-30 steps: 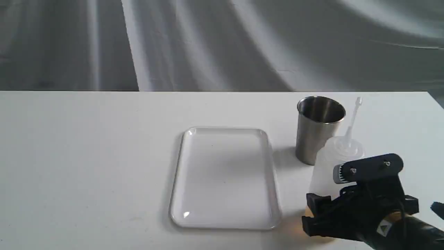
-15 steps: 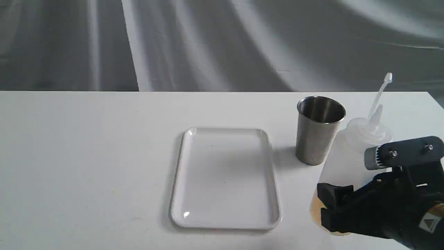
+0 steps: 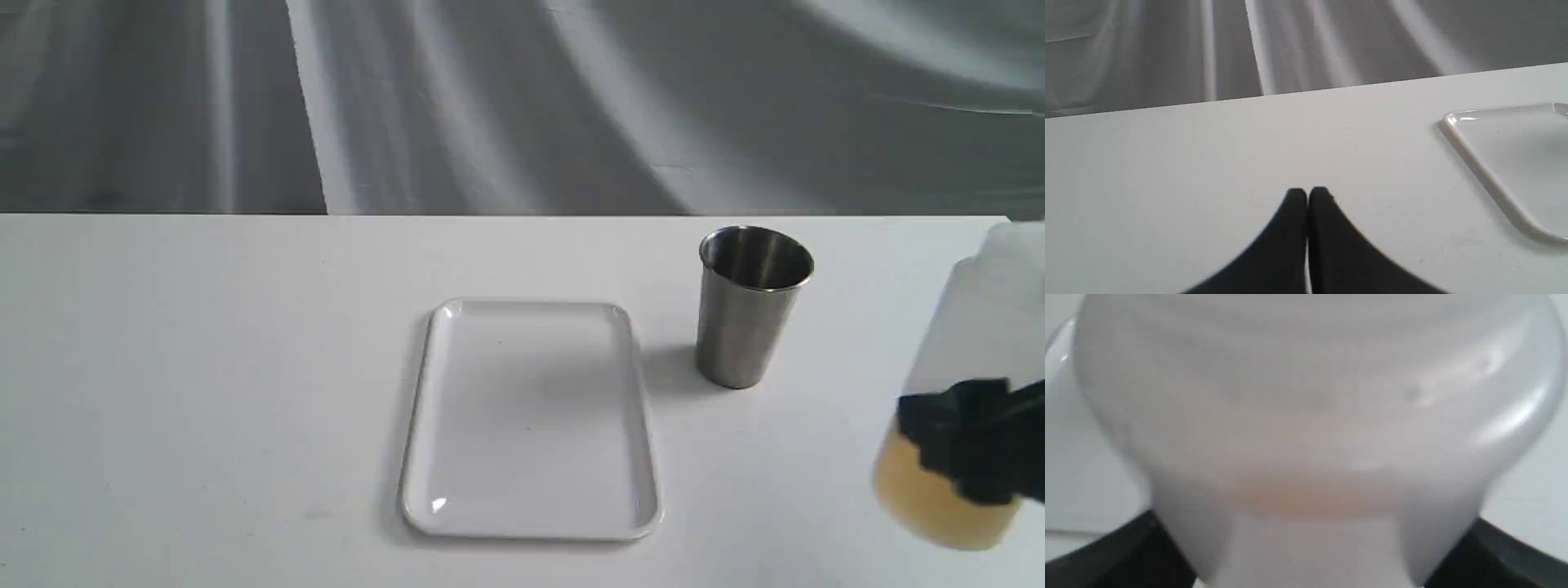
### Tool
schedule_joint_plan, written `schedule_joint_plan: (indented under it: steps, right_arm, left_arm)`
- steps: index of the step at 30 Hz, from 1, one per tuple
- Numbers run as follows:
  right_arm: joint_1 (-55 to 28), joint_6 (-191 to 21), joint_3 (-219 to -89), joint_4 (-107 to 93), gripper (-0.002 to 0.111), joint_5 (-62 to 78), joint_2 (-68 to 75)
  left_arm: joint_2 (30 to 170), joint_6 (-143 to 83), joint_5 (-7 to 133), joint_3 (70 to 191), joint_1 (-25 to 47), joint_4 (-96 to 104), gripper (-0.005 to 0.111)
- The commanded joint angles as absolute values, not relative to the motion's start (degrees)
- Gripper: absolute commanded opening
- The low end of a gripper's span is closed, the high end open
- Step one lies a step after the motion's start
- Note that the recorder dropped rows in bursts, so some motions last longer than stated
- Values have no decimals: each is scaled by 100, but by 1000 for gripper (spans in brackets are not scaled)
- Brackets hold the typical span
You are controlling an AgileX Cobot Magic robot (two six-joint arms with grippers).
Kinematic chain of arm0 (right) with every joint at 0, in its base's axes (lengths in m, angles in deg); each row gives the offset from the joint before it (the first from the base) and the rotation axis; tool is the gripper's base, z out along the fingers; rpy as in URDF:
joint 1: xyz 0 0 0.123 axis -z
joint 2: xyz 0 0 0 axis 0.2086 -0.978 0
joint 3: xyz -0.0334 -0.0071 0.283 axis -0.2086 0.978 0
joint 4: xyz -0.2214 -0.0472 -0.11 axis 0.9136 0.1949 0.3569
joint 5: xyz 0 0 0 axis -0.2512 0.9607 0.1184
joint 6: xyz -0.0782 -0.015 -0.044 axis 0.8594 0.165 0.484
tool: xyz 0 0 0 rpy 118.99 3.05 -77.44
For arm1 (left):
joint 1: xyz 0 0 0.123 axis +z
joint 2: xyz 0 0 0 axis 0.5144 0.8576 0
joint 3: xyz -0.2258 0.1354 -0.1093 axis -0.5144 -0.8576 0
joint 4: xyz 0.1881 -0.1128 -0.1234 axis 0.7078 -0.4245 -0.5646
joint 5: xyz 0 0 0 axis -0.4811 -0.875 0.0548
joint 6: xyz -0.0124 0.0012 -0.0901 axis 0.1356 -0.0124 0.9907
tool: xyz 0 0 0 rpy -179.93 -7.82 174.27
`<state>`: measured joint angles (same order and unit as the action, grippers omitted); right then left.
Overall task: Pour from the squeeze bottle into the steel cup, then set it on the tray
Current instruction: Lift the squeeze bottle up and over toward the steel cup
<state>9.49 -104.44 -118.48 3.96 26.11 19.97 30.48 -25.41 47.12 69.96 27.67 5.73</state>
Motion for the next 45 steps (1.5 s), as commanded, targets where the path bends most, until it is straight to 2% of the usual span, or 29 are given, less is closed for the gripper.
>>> schedule_joint_plan:
  steps: [1, 7, 15, 32, 45]
  right_arm:
    - [1157, -11207, -12507, 1563, 16, 3551, 2362]
    - [1147, -11183, -13178, 2834, 16, 4496, 2372]
    - [1147, -12121, -13287, 4381, 16, 4441, 2263]
    - [1105, -13411, -13576, 6028, 16, 4377, 381]
    - [392, -12732, -14929, 7536, 16, 6150, -1119]
  left_arm:
    - [3033, -2515, 4751, 6971, 2734, 569, 0]
    - [3033, -2529, 4751, 6971, 2734, 569, 0]
    - [3033, -2529, 4751, 6971, 2734, 569, 0]
    - [3033, -2525, 4751, 6971, 2734, 569, 0]
    - [3033, -2514, 4751, 6971, 2734, 569, 0]
